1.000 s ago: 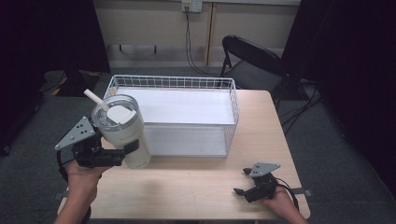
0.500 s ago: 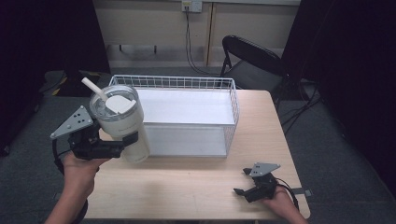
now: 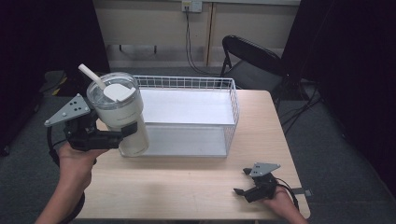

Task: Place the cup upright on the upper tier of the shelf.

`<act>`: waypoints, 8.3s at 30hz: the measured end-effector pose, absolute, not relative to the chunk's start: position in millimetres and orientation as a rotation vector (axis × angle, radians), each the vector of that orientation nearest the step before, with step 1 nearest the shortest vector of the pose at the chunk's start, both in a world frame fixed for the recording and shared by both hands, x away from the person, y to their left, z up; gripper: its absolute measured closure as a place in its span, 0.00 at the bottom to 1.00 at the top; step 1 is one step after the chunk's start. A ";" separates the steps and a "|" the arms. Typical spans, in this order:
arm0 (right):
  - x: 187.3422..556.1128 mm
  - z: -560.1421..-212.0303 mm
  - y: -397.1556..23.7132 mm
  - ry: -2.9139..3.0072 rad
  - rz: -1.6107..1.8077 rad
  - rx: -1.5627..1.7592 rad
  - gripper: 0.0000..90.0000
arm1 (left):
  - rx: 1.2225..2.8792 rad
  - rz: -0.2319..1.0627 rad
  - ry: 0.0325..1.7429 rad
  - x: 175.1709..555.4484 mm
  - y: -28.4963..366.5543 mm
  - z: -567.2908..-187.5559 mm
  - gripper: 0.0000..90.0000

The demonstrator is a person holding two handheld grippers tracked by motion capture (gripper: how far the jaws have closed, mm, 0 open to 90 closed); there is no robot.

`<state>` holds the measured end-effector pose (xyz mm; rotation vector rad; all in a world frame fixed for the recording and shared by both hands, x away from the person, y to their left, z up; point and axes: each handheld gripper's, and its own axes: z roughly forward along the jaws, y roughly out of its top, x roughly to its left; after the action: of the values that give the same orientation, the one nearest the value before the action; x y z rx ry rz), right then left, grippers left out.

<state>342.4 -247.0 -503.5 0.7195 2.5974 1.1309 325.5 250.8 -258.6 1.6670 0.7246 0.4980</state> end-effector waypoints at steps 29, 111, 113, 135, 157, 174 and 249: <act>342.3 -503.4 -247.0 2.598 1.130 0.721 0.14 | 1.676 0.506 0.712 343.9 239.1 -208.1 0.11; 341.8 -503.3 -247.5 2.598 1.128 0.726 0.14 | 1.689 0.684 0.823 437.9 201.3 -225.3 0.11; 341.8 -503.3 -247.5 2.598 1.128 0.726 0.14 | 1.686 0.681 0.832 440.0 200.9 -227.4 0.11; 341.8 -503.3 -247.5 2.598 1.128 0.725 0.14 | 1.686 0.703 0.871 447.8 203.7 -246.5 0.11; 341.2 -503.3 -248.0 2.599 1.127 0.724 0.14 | 1.650 0.674 0.888 446.4 211.5 -252.6 0.11; 341.1 -503.3 -248.1 2.599 1.127 0.725 0.14 | 1.652 0.652 0.922 443.0 213.8 -253.2 0.10; 341.0 -503.5 -248.1 2.599 1.128 0.724 0.14 | 1.782 0.576 0.832 326.8 273.1 -360.0 0.18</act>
<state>341.0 -248.1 -503.5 0.7236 2.5986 1.1279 326.8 273.1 -360.0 1.7821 0.8319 0.5765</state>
